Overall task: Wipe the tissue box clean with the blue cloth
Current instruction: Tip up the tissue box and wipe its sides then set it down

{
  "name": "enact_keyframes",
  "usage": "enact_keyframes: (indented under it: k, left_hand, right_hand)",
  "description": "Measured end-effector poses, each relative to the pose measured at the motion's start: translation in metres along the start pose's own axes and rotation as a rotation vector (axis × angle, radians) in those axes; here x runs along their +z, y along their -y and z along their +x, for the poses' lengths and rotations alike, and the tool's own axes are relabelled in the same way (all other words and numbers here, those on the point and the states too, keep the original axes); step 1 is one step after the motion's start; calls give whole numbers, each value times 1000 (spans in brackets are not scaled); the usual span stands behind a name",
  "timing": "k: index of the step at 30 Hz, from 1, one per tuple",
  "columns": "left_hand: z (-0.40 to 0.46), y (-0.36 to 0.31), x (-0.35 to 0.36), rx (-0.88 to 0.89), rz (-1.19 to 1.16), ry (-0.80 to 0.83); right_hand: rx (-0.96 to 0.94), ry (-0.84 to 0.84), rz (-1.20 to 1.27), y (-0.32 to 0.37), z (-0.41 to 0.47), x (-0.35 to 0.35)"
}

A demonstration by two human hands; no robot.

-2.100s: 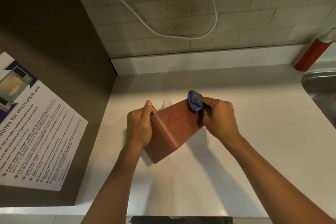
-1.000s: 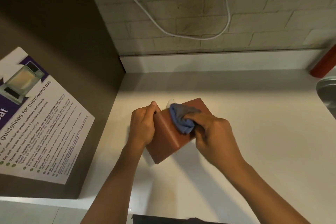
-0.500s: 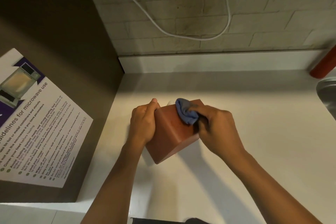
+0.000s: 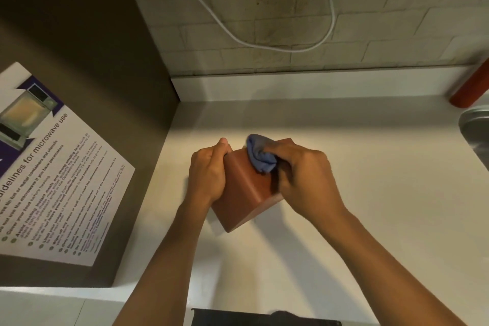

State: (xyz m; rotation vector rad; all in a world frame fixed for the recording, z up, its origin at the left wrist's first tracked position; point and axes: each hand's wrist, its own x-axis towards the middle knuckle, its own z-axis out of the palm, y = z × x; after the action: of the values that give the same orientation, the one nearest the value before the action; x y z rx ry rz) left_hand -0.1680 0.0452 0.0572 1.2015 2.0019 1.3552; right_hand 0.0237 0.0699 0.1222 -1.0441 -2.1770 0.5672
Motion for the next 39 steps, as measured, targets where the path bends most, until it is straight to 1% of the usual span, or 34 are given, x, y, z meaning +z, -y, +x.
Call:
enact_keyframes:
  k: [1,3,5,7,9,11,12,14,16,18,20,22,25,27,31,33,35,37,39]
  left_hand:
    - [3,2,-1,-11,10,13]
    - [7,7,-2,-8,31,75]
    - [5,8,-4,10,2,70]
    - [2,5,-3,-13,-15,46]
    - [0,2,-2,-31,-12,37]
    - [0,0,-1,-26,-8,28]
    - [0,0,0,-9,-2,17]
    - [0,3,1,61,0,-14]
    - [-1,7,1,132,-10,-14]
    - [-1,13,0,151,-47,22]
    - [-1,16,0,119,-65,30]
    - [-1,18,0,74,-68,23]
    - [-3,17,1,21,-53,5]
    - [-2,18,2,2,-46,-12]
    - [1,21,3,2,-48,-33]
    - [3,23,0,50,-63,-2]
    - [4,23,-2,77,-69,42]
    - [3,24,-3,86,-77,49]
    - [2,24,-2,40,-89,42]
  right_hand:
    - [-37,-11,22,8,-1,2]
    - [-112,19,59,18,-17,5]
    - [-147,47,49,14,-38,2]
    - [-102,37,17,-5,-47,-6]
    - [10,31,-2,-22,-40,-11]
    - [77,23,-3,-20,-25,-8]
    - [67,3,5,-11,-21,-5]
    - [-12,-25,36,8,-25,0]
    - [-68,-11,59,18,-41,4]
    - [-82,-5,62,16,-58,6]
    - [-83,-16,39,2,-66,5]
    - [-28,-29,1,-17,-62,5]
    - [158,-37,-92,-47,-43,0]
    - [194,-41,-124,-47,-35,-2]
    - [37,-21,1,-3,-41,8]
    - [-64,22,6,18,-56,15]
    - [-141,52,17,21,-68,17]
    - [-144,11,19,7,-68,14]
    - [-75,-43,-24,-15,-58,10]
